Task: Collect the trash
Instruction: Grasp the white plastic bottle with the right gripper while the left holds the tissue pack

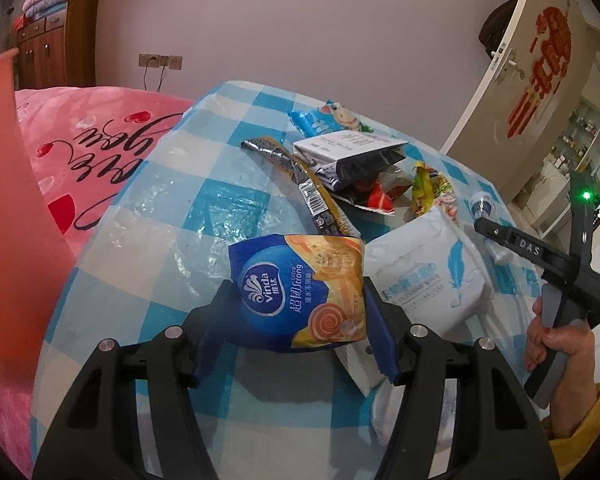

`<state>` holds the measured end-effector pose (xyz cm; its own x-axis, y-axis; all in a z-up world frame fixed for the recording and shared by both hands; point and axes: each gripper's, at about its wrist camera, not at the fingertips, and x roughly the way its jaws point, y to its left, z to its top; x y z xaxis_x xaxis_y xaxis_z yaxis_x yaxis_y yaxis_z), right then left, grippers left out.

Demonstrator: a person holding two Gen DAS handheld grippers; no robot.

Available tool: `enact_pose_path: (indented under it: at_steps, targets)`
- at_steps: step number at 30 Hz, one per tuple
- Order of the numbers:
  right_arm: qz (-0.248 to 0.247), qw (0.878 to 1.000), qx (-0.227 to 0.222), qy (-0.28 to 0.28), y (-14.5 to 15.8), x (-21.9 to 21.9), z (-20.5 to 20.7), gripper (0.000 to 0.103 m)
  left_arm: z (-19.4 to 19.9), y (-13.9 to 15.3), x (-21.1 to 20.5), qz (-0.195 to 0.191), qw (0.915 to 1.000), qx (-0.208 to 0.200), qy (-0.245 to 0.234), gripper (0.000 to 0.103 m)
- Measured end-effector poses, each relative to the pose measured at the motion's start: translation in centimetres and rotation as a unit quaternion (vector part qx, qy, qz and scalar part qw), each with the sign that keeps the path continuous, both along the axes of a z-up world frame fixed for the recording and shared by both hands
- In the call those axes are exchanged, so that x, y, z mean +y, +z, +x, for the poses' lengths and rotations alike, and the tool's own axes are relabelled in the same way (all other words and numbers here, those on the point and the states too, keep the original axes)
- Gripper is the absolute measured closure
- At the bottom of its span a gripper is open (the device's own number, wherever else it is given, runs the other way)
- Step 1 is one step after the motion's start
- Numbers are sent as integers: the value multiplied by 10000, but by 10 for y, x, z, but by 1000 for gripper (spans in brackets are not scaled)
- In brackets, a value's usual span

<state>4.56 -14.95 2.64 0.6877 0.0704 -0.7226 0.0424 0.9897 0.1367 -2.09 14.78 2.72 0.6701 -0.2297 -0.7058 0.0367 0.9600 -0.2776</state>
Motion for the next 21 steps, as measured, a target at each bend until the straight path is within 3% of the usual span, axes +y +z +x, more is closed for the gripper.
enact_pose_path:
  at_steps: [10, 21]
  targets:
    - [462, 9989, -100, 33, 28, 8, -52, 41, -23, 26, -1, 73, 9997, -217, -115, 40]
    - [728, 9959, -139, 514, 59, 48, -94, 41, -49, 64, 15, 263, 9986, -447, -85, 40]
